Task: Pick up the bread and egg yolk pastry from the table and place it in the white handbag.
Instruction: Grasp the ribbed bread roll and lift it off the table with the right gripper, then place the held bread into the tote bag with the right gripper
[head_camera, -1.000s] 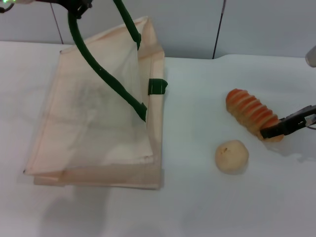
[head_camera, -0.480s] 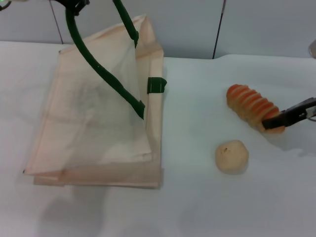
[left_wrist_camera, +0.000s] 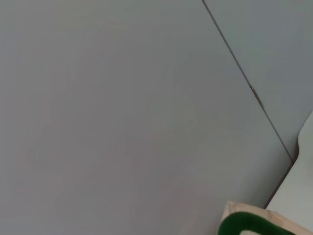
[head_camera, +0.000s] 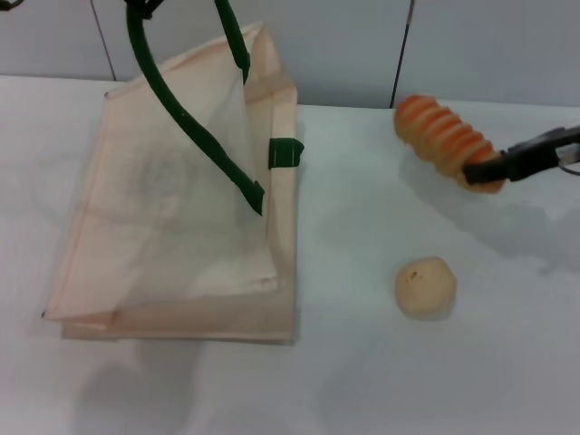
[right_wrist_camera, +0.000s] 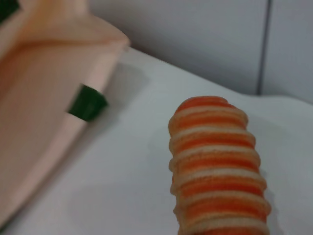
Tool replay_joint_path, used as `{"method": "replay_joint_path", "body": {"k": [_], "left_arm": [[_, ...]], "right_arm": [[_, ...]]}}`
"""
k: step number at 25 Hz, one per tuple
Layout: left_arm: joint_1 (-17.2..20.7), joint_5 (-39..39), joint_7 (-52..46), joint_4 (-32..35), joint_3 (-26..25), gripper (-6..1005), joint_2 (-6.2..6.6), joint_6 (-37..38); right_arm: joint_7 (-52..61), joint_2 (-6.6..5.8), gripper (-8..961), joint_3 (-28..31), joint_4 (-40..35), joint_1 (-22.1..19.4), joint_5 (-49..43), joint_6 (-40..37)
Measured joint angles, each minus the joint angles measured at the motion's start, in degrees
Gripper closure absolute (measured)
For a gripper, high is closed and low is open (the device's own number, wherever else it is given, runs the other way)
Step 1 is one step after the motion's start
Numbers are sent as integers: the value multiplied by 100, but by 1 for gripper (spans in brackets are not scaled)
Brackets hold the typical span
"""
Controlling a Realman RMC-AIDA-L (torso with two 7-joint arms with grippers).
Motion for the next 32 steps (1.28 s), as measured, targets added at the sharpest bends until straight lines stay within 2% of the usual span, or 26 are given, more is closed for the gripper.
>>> {"method": "replay_joint_path", "body": {"k": [4,14,19,22,32], "left_arm": [[0,-19,52,-3,2,870,-1,127],[-131,-41,91,-77,175,870,-6,318],[-222,-43,94,-177,425,870,-15,445],[-251,-43,90,-202,461,870,-16,485],[-395,-52,55,-236,554,870,-21,570]], "right_arm": [[-119,4,485,-42,28,22,218,-368],[-225,34,546,-94,-148,110,230,-705],[-254,36,567,-94,-385,149,231,-674],[-270,33,597,-118,-649,160,234,-605],[-281,21,602,-141,-1367,268,158,-302]]}}
